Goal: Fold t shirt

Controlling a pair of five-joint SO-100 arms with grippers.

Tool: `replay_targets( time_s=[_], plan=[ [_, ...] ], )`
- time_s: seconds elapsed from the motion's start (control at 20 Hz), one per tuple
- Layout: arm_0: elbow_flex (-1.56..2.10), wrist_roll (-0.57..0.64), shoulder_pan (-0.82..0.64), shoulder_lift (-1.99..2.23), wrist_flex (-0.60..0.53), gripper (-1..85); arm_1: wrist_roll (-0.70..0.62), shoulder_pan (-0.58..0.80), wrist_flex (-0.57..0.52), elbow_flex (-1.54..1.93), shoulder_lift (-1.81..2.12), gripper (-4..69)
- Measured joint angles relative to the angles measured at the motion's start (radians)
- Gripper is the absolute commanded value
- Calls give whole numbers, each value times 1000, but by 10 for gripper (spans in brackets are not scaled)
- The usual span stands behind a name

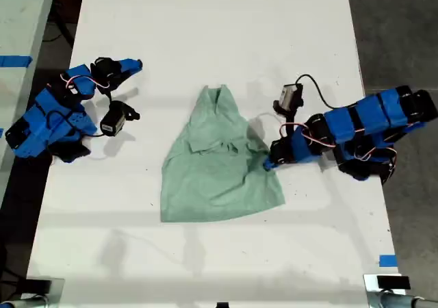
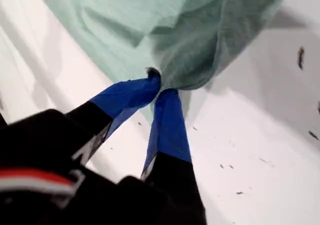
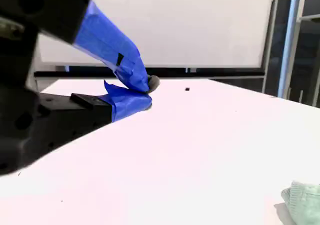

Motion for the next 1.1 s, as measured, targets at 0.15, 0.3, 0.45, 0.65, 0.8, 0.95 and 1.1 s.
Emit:
replay_targets(
  time_s=[0.15,0.3,0.45,0.65,0.8,0.95,1.1],
  plan=[
    [0,0,0,0,0,-3,-114,2,57,-360,-265,4],
    [0,0,-2,0,0,-3,-201,2,152,-801,-637,4],
    [0,0,-2,0,0,-3,-252,2,156,-1075,-902,84],
    [0,0,-2,0,0,-3,-270,-3,150,-1097,-923,163],
    [0,0,-2,0,0,-3,-270,-2,236,-1097,-828,178],
    [0,0,-2,0,0,-3,-270,9,382,-1054,-646,33],
    [0,0,-2,0,0,-3,-272,57,480,-871,-428,11]
  ],
)
